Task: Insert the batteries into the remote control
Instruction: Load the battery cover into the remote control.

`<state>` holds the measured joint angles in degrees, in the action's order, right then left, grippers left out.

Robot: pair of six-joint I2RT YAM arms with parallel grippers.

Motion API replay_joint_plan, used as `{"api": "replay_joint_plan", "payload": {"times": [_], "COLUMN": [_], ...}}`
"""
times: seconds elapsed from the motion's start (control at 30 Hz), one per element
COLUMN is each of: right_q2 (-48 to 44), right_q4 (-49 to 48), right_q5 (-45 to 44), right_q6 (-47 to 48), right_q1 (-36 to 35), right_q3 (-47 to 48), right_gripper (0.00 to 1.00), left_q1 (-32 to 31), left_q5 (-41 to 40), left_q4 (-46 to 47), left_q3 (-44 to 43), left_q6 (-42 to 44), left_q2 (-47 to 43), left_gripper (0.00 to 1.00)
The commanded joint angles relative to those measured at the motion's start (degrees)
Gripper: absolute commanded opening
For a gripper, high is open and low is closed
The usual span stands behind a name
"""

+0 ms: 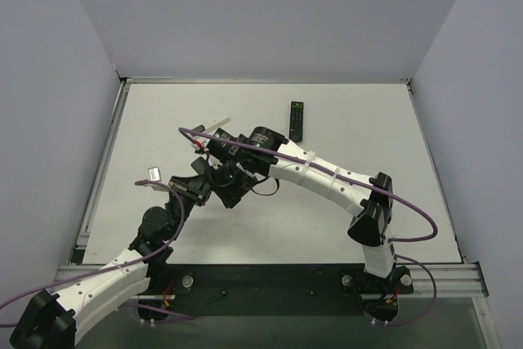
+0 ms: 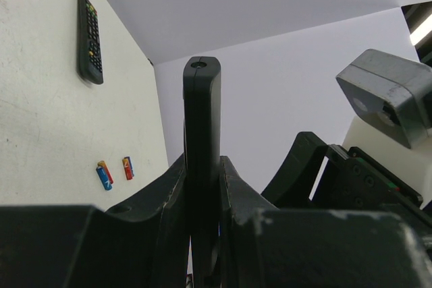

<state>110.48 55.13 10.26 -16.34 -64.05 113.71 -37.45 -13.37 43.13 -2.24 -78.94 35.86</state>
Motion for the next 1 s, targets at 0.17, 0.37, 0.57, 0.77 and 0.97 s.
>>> {"api": "replay_joint_plan", "payload": {"times": [0.17,0.37,0.57,0.77,0.97], "right_q2": [-0.2,-0.5,-1.5,-2.6,-6.9], "right_q4": [1.5,1.0,0.1,-0.8,-3.8], "right_q5": [-0.4,-0.6,-0.9,-1.4,-1.5], "right_q6": [-0.3,-0.6,-0.6,-1.0,-1.9], "right_q1": [0.2,0.0,0.0,0.0,0.4], "right_q3": [1.6,1.9,1.7,1.8,-0.6], "right_gripper": [0.43,0.43,0.52,0.59,0.66], "left_q1": [-0.3,-0.3,-0.3,-0.3,-0.3], "left_q5": [-1.9,-1.8,-1.9,-1.8,-1.8], "left_q4": [2.7,2.7,2.8,2.7,2.7], "left_q3": [6.0,6.3,6.7,6.9,7.5], "left_q6": [-1.2,-1.7,-2.6,-2.9,-3.8], "left_q2": [-3.0,-2.6,-2.5,-2.6,-2.8], "left_gripper": [0.00,0.00,0.00,0.00,0.00]}}
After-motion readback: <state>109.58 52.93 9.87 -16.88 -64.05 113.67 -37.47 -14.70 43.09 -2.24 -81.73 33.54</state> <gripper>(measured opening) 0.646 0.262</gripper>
